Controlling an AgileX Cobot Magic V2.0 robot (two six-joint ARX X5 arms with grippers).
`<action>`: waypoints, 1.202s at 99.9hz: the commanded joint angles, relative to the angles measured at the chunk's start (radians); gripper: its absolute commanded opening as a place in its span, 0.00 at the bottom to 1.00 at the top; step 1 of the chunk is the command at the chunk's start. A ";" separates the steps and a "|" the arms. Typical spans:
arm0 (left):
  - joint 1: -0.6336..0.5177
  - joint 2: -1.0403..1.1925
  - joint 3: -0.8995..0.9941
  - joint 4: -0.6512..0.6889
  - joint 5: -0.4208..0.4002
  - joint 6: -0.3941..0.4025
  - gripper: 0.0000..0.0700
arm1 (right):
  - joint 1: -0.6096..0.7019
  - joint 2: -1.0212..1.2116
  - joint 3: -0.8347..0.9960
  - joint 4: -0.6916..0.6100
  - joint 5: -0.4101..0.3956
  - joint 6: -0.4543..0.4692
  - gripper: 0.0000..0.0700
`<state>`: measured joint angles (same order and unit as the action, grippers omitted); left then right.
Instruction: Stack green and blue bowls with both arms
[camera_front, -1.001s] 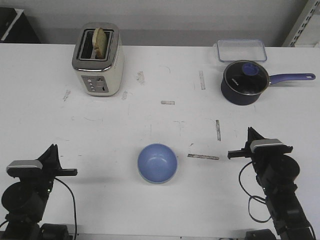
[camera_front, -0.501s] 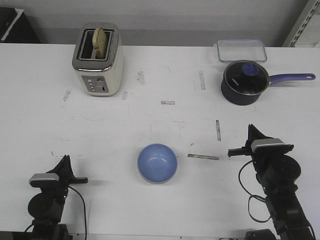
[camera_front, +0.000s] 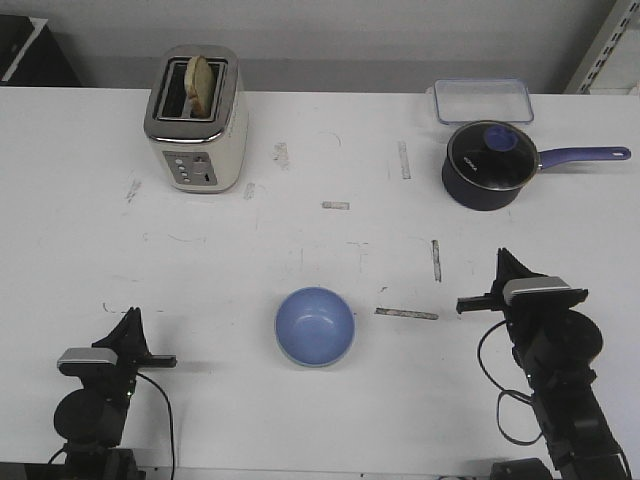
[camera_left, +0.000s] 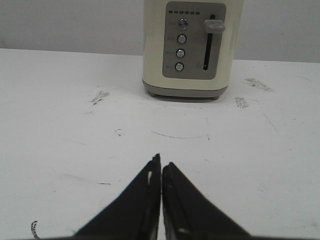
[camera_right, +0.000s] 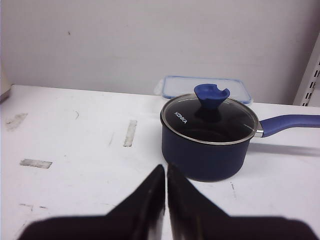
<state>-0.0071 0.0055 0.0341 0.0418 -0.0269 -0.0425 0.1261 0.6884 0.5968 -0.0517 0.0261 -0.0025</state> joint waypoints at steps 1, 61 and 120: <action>0.000 -0.002 -0.022 0.012 0.001 0.008 0.00 | 0.003 0.005 0.006 0.011 0.000 0.006 0.00; 0.000 -0.002 -0.022 0.012 0.001 0.008 0.00 | -0.023 -0.036 -0.011 -0.069 0.001 -0.052 0.00; 0.000 -0.002 -0.022 0.012 0.000 0.008 0.00 | -0.169 -0.550 -0.570 0.134 0.000 -0.016 0.00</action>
<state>-0.0071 0.0055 0.0341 0.0418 -0.0269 -0.0422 -0.0406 0.1974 0.0589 0.0689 0.0261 -0.0341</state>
